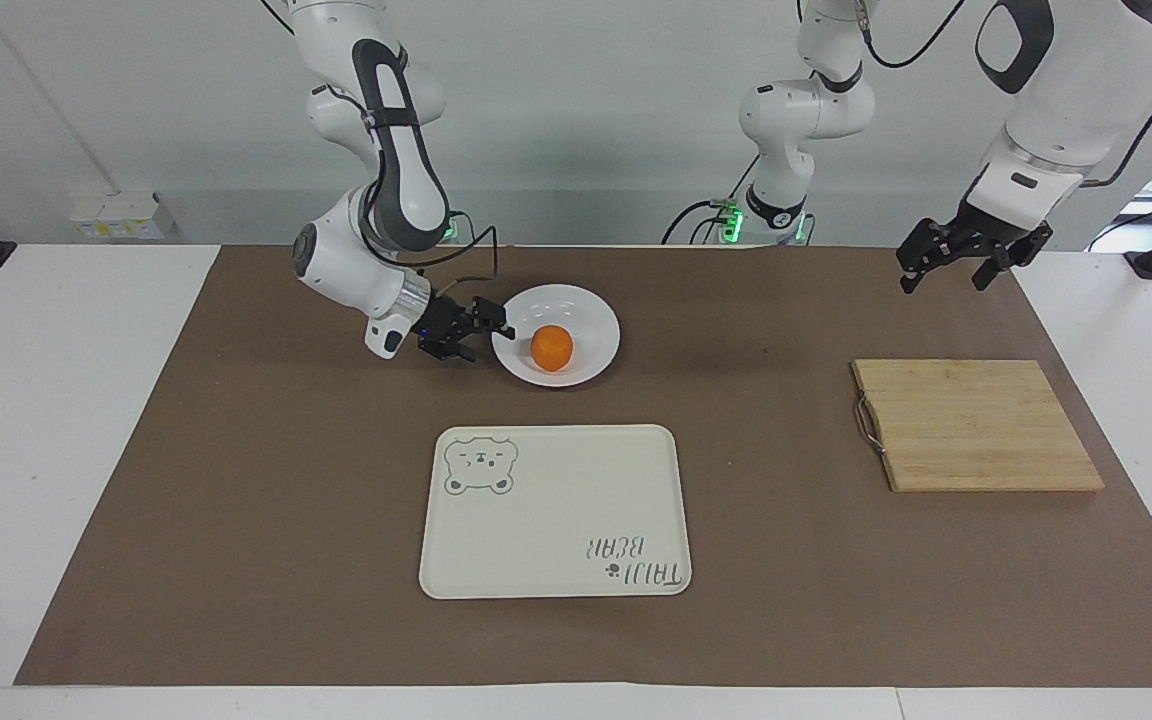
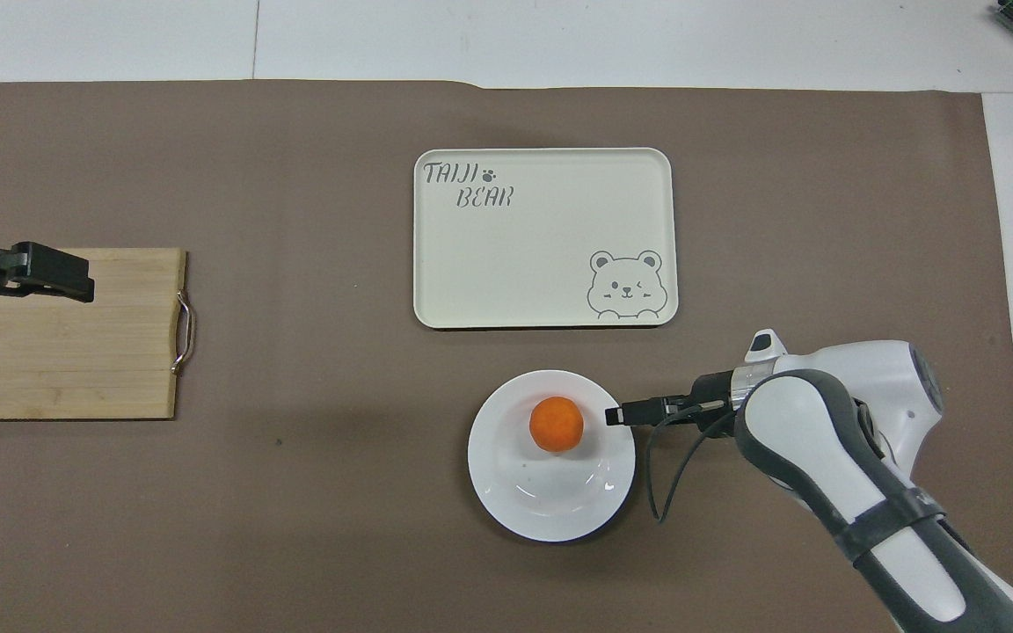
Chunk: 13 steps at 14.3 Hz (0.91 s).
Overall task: Place orange and plate with both arms
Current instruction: 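Grip the rim of the white plate with the right gripper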
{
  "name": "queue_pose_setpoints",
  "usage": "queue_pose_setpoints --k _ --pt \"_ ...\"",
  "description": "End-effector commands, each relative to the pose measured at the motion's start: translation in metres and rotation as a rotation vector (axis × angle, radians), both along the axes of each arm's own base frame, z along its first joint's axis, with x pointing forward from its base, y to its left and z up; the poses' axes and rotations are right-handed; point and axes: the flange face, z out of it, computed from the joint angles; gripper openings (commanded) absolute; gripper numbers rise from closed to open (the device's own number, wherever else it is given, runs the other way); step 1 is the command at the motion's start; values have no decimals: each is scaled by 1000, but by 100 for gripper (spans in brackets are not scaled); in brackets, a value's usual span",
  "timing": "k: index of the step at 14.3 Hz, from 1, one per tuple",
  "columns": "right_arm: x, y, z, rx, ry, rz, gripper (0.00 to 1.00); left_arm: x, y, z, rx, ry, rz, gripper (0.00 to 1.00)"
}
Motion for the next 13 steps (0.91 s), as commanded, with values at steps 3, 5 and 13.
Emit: queue_pose_setpoints --k 3,5,13 --pt "-21 16 -6 19 2 -21 100 -12 -4 21 -5 2 -25 100" --pt "-26 21 -8 14 6 -11 100 -12 -6 19 -5 -2 -23 100" --pt "-32 16 -18 -5 42 -50 3 -12 0 20 -5 -5 -8 100"
